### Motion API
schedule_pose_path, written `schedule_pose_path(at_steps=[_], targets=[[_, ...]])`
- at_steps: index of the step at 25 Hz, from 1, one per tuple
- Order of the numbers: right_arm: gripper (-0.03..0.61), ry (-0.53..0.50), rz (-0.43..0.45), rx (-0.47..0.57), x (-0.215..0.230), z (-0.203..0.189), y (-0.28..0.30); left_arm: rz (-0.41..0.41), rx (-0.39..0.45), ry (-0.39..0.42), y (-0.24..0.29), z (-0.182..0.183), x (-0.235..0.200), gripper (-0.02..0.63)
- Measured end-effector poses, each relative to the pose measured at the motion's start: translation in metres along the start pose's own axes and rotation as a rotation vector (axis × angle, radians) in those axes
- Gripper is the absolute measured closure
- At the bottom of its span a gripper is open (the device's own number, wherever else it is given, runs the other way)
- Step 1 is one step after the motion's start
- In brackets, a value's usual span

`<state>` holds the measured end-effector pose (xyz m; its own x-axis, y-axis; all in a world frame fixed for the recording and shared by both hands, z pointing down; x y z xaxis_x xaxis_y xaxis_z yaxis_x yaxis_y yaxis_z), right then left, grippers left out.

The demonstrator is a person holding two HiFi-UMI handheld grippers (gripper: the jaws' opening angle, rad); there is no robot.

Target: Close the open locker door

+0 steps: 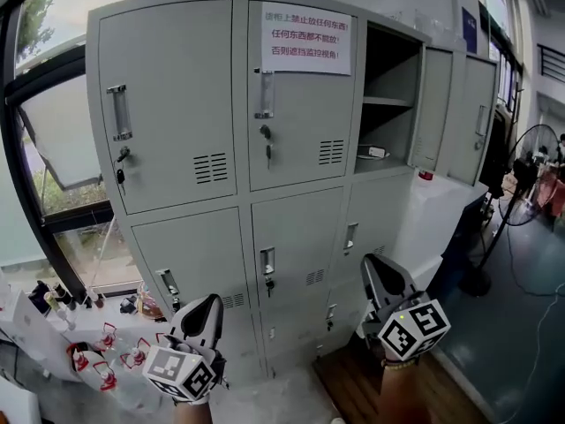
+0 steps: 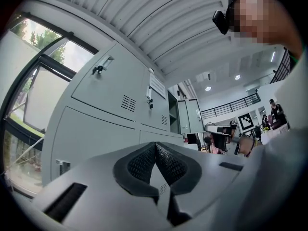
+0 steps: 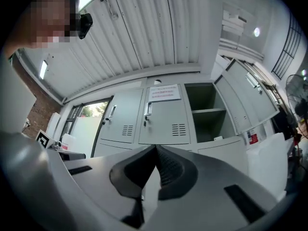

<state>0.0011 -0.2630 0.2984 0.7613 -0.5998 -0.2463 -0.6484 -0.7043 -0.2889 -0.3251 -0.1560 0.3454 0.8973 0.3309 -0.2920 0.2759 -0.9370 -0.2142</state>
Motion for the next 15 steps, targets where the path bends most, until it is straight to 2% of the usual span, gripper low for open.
schedule_pose_path(at_steps=[4,10,15], targets=[[0.572,0.001,-0.055,0.007,0.057,-0.005,-0.020,-0.019,0.001,0.011,0.043,-0.013,0.033,0.594],[0.569,-0.060,-0.051,0.026,0.134,-0.007,-0.042,-0.034,0.021,0.005,0.102,-0.030,0.081,0.593],[0.350,-0.081,0.030,0.000,0.171,-0.012,-0.051,-0.078,0.010,0.017,0.149,-0.045,0.119,0.593]])
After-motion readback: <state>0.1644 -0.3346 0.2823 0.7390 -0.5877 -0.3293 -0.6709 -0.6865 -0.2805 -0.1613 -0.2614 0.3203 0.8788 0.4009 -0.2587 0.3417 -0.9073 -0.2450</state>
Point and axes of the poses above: the fingertips, and each gripper's own axes: y forward along the fingers, x to its right, z out of its top, the point moved 8 cm from there along -y, backward along the fingers, and after that the axes turned 14 degrees about -y, right-handed, at the moved point
